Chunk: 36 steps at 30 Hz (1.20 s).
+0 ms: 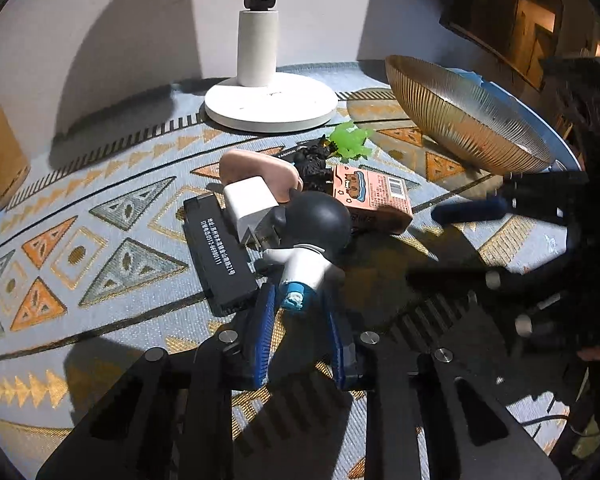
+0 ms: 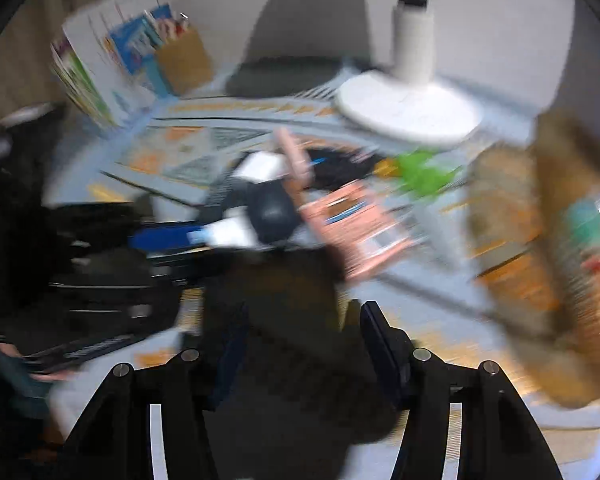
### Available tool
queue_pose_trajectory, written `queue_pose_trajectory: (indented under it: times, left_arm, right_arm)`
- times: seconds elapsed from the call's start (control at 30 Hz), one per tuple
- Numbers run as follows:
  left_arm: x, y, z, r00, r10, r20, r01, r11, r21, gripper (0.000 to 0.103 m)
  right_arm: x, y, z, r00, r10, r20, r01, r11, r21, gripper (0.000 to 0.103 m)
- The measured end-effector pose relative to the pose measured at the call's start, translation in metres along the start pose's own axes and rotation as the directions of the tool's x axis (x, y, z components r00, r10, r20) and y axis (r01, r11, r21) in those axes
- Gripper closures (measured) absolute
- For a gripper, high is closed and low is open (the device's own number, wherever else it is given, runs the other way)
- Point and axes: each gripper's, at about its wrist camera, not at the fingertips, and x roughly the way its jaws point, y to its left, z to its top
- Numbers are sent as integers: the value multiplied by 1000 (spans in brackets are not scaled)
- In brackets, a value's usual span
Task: Organize rigid objects
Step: 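Grasp the black-and-white figurine with the left gripper while the right gripper grasps the pink carton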
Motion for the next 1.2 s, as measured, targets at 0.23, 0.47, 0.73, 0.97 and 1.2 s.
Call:
queue_pose_trajectory:
  times: [0.23, 0.47, 0.73, 0.97, 1.2]
  left_arm:
    - [8, -10, 5, 999, 47, -16, -46, 997, 60, 67]
    - [20, -11, 19, 998, 48, -28, -46, 996, 75, 64]
    - [26, -18, 26, 998, 55, -23, -54, 996, 74, 68]
    - [-4, -22, 3, 1000, 0, -6, 0, 1000, 28, 73]
    - [-36, -40, -38, 999, -31, -6, 31, 999, -9, 81]
  right_arm:
    - [26, -11, 23, 998, -61, -18, 60, 997, -53, 47]
    - [37, -11, 29, 1000, -31, -2, 31, 997, -73, 50]
    - [12, -13, 1, 995, -102, 12, 102, 995, 9, 60]
    - [-36, -27, -46, 992, -127, 23, 120, 973, 199, 60]
    - [-53, -26, -95, 993, -119, -16, 118, 945, 304, 59]
